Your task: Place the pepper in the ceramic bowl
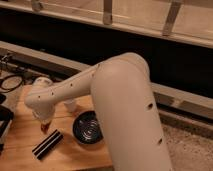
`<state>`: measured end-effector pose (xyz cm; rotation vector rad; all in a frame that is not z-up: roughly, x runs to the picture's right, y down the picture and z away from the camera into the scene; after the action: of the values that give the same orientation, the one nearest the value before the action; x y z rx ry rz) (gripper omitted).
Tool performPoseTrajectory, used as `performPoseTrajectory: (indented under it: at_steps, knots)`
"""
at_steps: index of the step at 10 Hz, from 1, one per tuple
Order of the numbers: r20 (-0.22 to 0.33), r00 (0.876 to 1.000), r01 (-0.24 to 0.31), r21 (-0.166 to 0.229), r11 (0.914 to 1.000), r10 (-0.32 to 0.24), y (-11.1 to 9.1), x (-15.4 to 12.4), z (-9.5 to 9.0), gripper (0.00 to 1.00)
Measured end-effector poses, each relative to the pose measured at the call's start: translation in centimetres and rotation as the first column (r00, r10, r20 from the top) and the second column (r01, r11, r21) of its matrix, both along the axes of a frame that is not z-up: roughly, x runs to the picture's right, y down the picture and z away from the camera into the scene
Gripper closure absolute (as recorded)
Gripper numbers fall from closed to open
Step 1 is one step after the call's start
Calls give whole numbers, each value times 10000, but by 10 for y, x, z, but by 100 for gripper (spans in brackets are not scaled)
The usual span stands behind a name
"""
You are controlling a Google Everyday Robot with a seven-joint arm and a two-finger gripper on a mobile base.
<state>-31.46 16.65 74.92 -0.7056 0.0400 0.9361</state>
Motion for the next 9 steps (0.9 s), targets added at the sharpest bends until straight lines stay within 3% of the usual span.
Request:
performPoseTrajectory:
  at_steps: [2, 4, 9]
  knots:
    - [-97, 9997, -203, 42, 9998, 203, -1, 10, 2, 90]
    - [159, 9997, -175, -51, 9998, 176, 0, 13, 5, 69]
    - [831, 9961, 340, -376, 9987, -308, -15, -39, 32, 22]
